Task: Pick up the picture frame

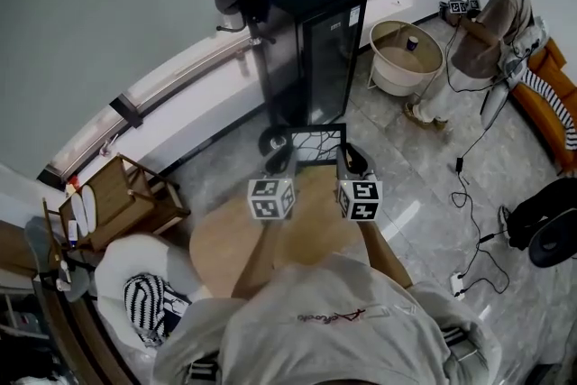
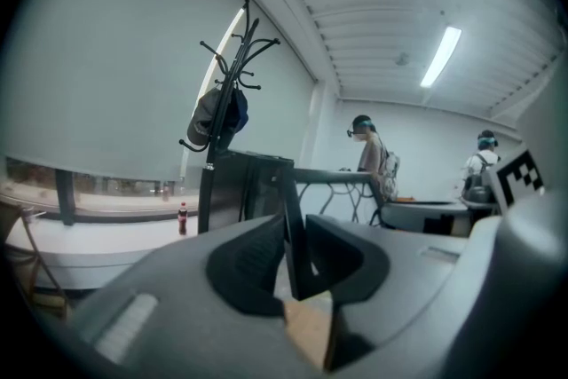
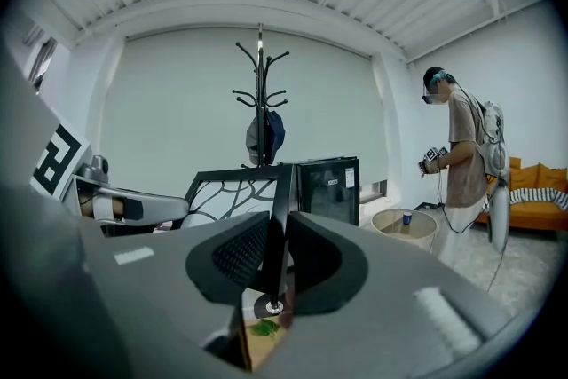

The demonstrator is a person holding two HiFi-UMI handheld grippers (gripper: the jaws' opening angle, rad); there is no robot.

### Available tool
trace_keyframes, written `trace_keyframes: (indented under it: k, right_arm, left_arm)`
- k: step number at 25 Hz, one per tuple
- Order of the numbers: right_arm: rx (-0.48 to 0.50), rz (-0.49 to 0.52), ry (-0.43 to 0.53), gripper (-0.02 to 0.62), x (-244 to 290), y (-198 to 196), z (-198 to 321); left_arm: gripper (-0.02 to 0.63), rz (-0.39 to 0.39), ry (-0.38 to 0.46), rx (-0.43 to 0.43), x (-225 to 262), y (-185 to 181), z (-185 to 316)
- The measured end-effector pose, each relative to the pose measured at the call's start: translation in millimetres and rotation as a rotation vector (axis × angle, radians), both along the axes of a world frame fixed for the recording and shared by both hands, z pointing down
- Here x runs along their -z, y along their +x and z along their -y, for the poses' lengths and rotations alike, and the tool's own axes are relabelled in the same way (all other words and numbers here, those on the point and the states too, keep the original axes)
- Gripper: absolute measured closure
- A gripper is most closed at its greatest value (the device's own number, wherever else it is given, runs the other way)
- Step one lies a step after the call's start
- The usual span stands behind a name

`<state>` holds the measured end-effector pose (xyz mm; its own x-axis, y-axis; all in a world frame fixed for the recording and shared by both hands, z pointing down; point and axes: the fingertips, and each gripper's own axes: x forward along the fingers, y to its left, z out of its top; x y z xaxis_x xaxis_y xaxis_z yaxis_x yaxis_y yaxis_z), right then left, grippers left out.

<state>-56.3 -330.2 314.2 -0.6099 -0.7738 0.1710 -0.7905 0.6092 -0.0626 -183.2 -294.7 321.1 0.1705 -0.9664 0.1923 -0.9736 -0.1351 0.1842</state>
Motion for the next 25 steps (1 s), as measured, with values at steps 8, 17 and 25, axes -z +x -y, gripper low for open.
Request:
trace_keyframes:
  k: [8, 17, 25]
  right_arm:
    - [0.005, -0.003, 0.003, 0.52, 0.9, -1.0, 2.4]
    - [0.014, -0.005, -0.003, 0.52, -2.8, -5.2, 4.6]
    - [0.008, -0.006, -0.014, 0.52, -10.6, -0.7, 4.9]
  left_arm:
    - [0.531, -0.011, 0.004, 0.002, 1.2, -0.7, 1.0]
    - [0.531, -0.017, 0.0, 0.011, -1.1, -4.3, 1.7]
    - [0.531, -0.017, -0.013, 0.008, -9.3, 0.2, 2.1]
